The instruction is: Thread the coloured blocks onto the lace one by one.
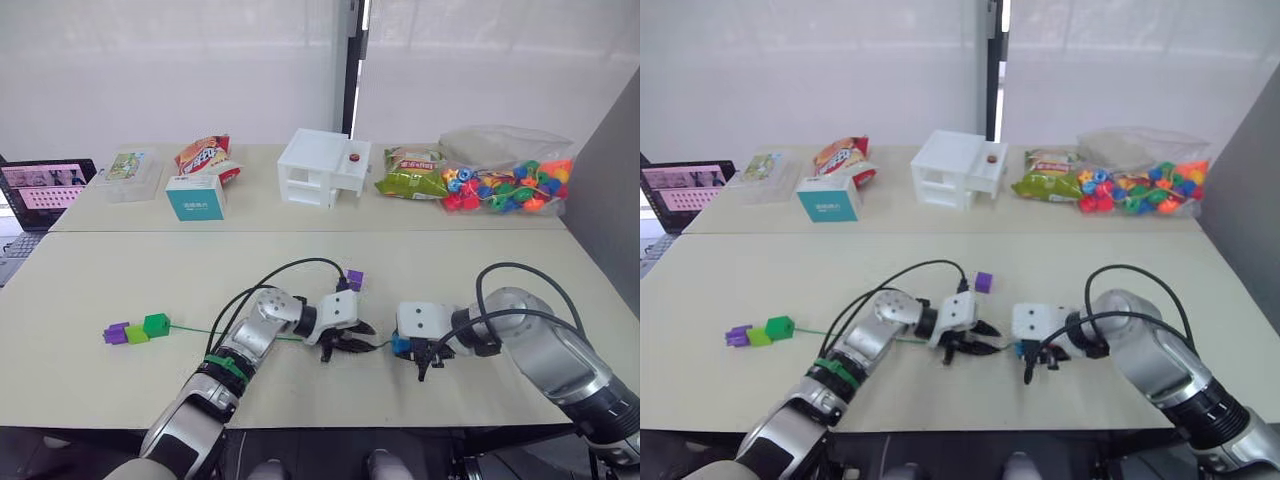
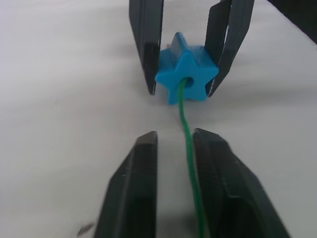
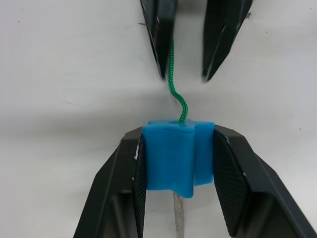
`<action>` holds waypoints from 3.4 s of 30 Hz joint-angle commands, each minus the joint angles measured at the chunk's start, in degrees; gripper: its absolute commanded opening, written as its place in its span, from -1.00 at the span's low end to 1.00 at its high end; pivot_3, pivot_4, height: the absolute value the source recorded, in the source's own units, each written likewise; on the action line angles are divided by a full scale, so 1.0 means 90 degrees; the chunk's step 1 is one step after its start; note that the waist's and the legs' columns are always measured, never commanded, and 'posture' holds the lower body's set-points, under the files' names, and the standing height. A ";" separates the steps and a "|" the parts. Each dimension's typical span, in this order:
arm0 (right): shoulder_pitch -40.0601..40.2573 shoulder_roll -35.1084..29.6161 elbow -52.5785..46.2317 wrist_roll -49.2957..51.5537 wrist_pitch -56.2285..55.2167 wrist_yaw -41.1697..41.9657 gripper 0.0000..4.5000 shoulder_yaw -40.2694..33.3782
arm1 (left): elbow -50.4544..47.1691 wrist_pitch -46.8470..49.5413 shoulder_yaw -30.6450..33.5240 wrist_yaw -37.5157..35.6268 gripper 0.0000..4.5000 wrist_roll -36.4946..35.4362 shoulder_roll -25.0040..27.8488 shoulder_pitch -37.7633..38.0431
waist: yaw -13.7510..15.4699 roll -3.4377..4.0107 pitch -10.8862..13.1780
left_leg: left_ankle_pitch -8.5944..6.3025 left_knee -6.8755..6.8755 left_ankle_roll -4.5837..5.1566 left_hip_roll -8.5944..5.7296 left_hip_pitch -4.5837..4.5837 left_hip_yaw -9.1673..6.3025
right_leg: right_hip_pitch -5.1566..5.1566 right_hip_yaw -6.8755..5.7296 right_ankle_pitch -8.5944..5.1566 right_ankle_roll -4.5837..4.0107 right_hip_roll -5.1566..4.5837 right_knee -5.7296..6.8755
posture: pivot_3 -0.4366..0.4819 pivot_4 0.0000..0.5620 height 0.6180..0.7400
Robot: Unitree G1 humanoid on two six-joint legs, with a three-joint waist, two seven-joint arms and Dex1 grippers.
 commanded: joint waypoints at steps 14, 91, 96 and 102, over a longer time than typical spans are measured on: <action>0.0303 -0.0732 -0.0733 0.2281 0.1717 0.0592 1.00 -0.2262 | -0.0941 0.0342 0.0238 0.0335 0.99 -0.0679 -0.0682 0.0181 | 0.0090 0.0000 0.0000 | -0.0002 0.0006 0.0004 -0.0004 -0.0029 -0.0006 | -0.0015 -0.0003 0.0002 0.0003 -0.0007 -0.0006 | -0.05 -0.47 1.00; 0.0355 -0.0414 0.0739 0.0818 -0.0936 0.0068 -1.00 -0.0640 | 0.1176 -0.0990 0.2135 -0.1110 -0.37 -0.0659 0.4530 0.1588 | -0.0226 0.0017 -0.0001 | -0.0005 -0.0036 0.0009 0.0021 0.0037 0.0005 | 0.0000 0.0001 -0.0001 -0.0016 0.0015 0.0011 | -0.05 -0.47 1.00; 0.0292 -0.0334 0.0807 0.0785 -0.0989 0.0084 -1.00 -0.0601 | 0.2009 -0.1411 0.2235 -0.1161 -0.37 -0.0511 0.4928 0.1511 | -0.0241 0.0015 -0.0002 | -0.0006 -0.0037 0.0010 0.0022 0.0039 0.0011 | -0.0007 0.0003 0.0000 -0.0016 0.0015 0.0018 | -0.05 -0.47 1.00; 0.0258 -0.0235 0.0875 0.0714 -0.1025 0.0088 -1.00 -0.0544 | 0.2907 -0.1823 0.2235 -0.1083 0.55 -0.0230 0.5188 0.0967 | -0.0244 0.0015 -0.0002 | -0.0006 -0.0036 0.0011 0.0022 0.0039 0.0013 | -0.0006 0.0002 0.0000 -0.0016 0.0016 0.0020 | -0.05 -0.47 1.00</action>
